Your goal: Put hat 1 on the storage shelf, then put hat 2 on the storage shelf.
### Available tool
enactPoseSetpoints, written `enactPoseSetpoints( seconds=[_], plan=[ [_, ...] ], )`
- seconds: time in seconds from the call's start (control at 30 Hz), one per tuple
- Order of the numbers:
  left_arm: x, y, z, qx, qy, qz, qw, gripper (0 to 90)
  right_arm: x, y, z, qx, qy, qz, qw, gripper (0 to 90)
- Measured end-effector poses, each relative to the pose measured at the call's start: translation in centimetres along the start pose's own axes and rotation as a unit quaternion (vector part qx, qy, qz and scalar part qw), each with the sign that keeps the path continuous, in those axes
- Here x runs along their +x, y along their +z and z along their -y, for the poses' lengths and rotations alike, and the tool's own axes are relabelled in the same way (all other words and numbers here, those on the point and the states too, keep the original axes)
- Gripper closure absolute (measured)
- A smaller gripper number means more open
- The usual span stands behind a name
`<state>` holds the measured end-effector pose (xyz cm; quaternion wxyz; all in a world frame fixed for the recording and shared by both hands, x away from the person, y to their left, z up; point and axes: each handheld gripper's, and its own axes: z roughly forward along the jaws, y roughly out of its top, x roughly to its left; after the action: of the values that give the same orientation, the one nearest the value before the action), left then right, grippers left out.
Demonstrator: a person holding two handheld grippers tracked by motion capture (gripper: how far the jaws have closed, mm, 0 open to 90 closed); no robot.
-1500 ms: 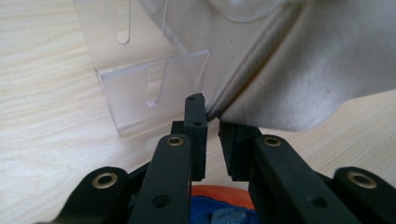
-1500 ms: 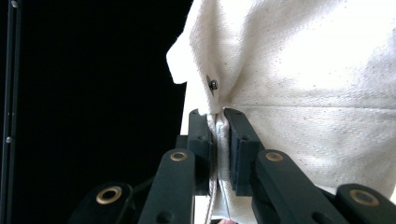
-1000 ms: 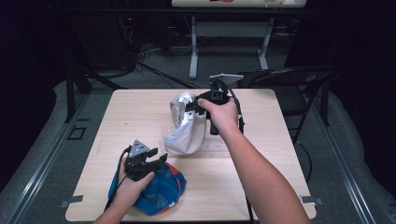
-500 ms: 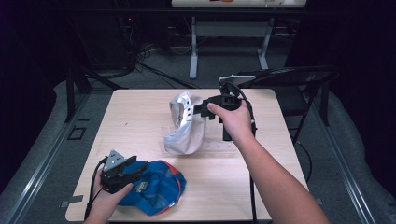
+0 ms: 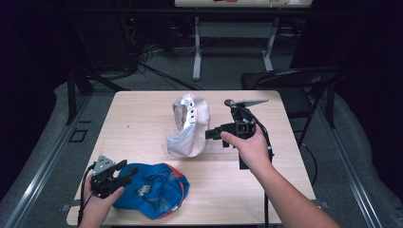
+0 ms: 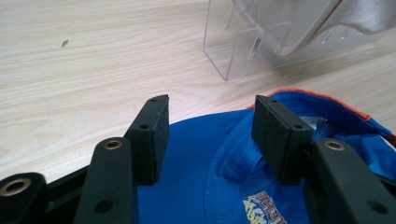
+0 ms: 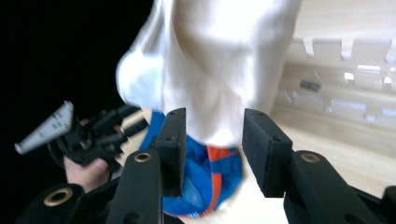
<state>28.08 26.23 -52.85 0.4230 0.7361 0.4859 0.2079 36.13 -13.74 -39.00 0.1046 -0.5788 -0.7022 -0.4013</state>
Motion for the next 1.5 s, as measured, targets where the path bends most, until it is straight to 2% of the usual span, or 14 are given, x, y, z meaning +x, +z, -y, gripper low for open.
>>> enactPoseSetpoints(
  seconds=[0.03,0.07,0.23,0.37,0.53,0.73,0.87,0.93,0.97,1.17,1.43,1.5],
  plan=[
    [0.1,0.0,0.0,0.004,0.000,0.001,1.0000,46.9,0.0,0.0,0.0,0.000,0.000,0.000,1.0000,60.3],
    [0.1,0.1,0.1,0.005,0.000,-0.003,1.0000,46.9,-0.4,0.5,0.9,0.006,-0.002,0.004,1.0000,60.3],
    [0.1,0.5,0.3,0.012,0.008,-0.012,0.9998,46.9,-1.6,1.8,2.9,0.020,-0.001,0.005,0.9998,59.9],
    [0.2,0.7,0.5,0.012,0.005,-0.016,0.9998,46.9,-2.6,2.8,4.2,0.022,0.009,0.001,0.9997,59.5],
    [0.3,0.8,0.5,0.013,0.006,-0.021,0.9997,46.9,-3.5,3.8,5.6,0.021,0.005,0.008,0.9997,58.7],
    [0.4,0.7,0.5,0.012,0.004,-0.023,0.9996,46.9,-3.9,5.1,7.3,0.017,-0.007,0.019,0.9996,58.7],
    [0.4,0.7,0.5,0.014,0.007,-0.024,0.9996,46.9,-4.2,5.7,8.2,0.019,-0.003,0.012,0.9997,58.7],
    [0.3,0.7,0.5,0.014,0.008,-0.025,0.9996,46.9,-4.6,6.4,9.0,0.017,0.010,0.002,0.9998,58.7],
    [0.3,0.7,0.5,0.013,0.008,-0.025,0.9996,46.9,-4.7,6.6,9.3,0.017,0.005,0.004,0.9998,58.7],
    [0.3,0.8,0.5,0.014,0.010,-0.024,0.9996,46.7,-5.0,8.2,10.3,0.040,0.017,-0.003,0.9990,58.7],
    [0.2,0.7,0.5,0.013,0.012,-0.028,0.9995,46.7,-4.1,10.3,11.2,0.064,0.003,-0.007,0.9979,59.9],
    [0.2,0.7,0.5,0.012,0.012,-0.029,0.9994,46.5,-3.8,11.0,11.4,0.068,0.009,-0.014,0.9975,62.7]
  ],
)
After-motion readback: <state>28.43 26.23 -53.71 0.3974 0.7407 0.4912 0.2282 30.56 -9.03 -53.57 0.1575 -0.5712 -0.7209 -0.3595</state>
